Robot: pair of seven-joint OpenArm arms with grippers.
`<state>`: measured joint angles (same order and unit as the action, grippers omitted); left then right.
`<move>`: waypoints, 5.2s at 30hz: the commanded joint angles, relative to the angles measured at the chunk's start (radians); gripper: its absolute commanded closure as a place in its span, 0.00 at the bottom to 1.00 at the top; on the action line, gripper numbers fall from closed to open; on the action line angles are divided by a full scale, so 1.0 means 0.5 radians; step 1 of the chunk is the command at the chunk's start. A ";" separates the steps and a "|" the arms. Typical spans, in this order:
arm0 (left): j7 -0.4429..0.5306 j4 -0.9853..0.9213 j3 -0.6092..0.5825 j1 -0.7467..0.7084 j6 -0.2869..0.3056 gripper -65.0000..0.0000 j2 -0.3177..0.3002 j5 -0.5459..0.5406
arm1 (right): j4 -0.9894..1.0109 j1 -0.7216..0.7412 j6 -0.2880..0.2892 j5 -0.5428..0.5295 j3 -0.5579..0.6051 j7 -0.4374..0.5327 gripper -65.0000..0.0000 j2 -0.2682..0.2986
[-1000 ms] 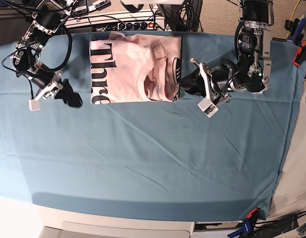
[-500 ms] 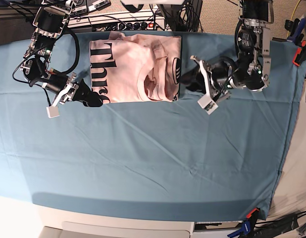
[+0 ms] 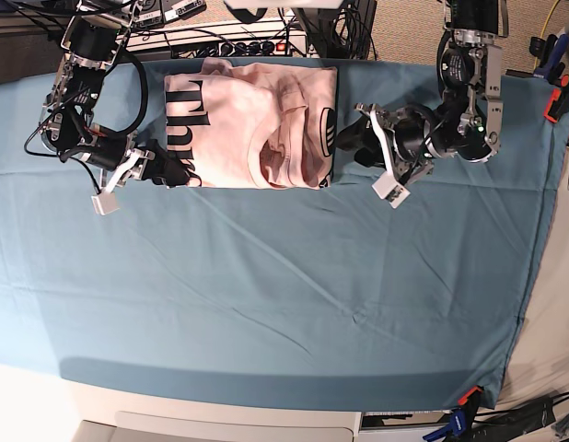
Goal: Fold the T-shirt properly
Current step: 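Move the right gripper to the lettered edge of the pink shirt, then move the left gripper to the shirt's opposite edge and grasp it, then lift the shirt with both grippers and fold it over toward the right gripper, then lower the folded bundle onto the cloth and open both grippers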
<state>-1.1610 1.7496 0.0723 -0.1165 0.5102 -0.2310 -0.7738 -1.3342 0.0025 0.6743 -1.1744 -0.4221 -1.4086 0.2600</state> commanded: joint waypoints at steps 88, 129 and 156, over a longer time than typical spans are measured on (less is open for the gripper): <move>0.140 -0.099 -0.153 0.194 -0.296 1.00 0.024 0.185 | -0.660 -0.520 0.048 -0.132 -0.010 0.025 1.00 -0.508; 0.172 -0.991 -0.550 1.154 -0.286 0.83 0.036 0.172 | -0.658 -0.513 0.048 0.340 0.278 0.167 1.00 -0.576; -0.169 -0.973 0.328 1.217 -0.124 0.69 -0.457 -0.178 | -0.662 -0.209 0.048 0.235 -0.698 0.025 0.71 0.011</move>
<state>-1.2564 1.2469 0.2306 0.4622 0.4431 -0.4416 -0.8444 -1.6497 -0.1093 0.6968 -1.0363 -0.7654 -1.4143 0.2451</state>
